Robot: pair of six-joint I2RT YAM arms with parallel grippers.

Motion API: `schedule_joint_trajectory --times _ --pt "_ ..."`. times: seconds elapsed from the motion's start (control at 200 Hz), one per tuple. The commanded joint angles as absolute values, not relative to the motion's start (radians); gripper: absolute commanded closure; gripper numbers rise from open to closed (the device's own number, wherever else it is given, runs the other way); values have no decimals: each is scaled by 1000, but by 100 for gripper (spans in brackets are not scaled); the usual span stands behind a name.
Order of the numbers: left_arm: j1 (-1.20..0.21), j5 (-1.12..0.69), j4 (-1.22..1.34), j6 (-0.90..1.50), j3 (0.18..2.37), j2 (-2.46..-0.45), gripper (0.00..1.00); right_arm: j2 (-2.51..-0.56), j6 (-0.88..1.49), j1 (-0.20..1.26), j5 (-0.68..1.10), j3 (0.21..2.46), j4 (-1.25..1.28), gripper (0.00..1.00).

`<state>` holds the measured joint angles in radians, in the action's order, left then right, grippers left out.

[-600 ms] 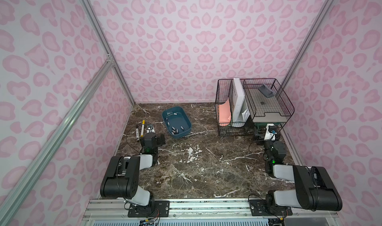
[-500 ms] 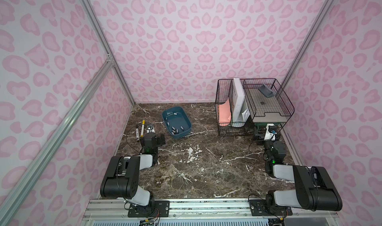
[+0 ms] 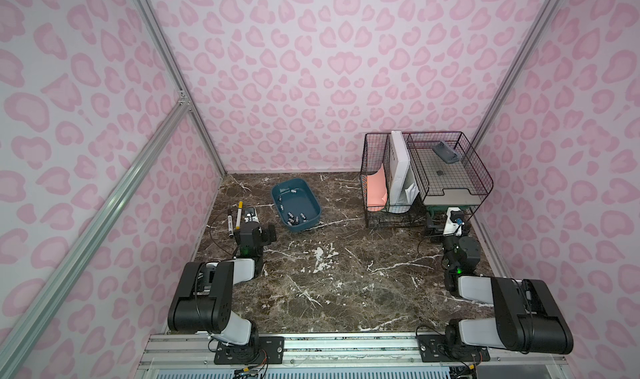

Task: Take out the socket from the storage box
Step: Move the storage box to the center of the board.

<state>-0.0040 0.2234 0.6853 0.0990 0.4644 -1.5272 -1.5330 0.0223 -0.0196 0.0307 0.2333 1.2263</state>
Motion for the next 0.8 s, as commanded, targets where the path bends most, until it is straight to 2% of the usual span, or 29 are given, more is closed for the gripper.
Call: schedule_joint_trajectory --times 0.0,0.43,0.54,0.645,0.705,0.795 --pt "-3 219 690 93 465 -1527 1 -1533 24 -18 34 239 1232 1" --pt "-7 231 694 88 463 -1516 1 -1483 32 -21 20 213 1236 1" --pt "-51 305 420 66 583 -1419 1 -1354 36 -21 10 250 1039 1" --pt "-69 325 279 98 670 -1332 2 -1222 57 -17 2 268 870 1" --pt "-70 315 148 178 762 -1303 1 -1135 94 -17 -25 262 788 1" --pt "-70 339 -182 364 984 -1337 1 -1004 224 -17 -89 321 537 1"
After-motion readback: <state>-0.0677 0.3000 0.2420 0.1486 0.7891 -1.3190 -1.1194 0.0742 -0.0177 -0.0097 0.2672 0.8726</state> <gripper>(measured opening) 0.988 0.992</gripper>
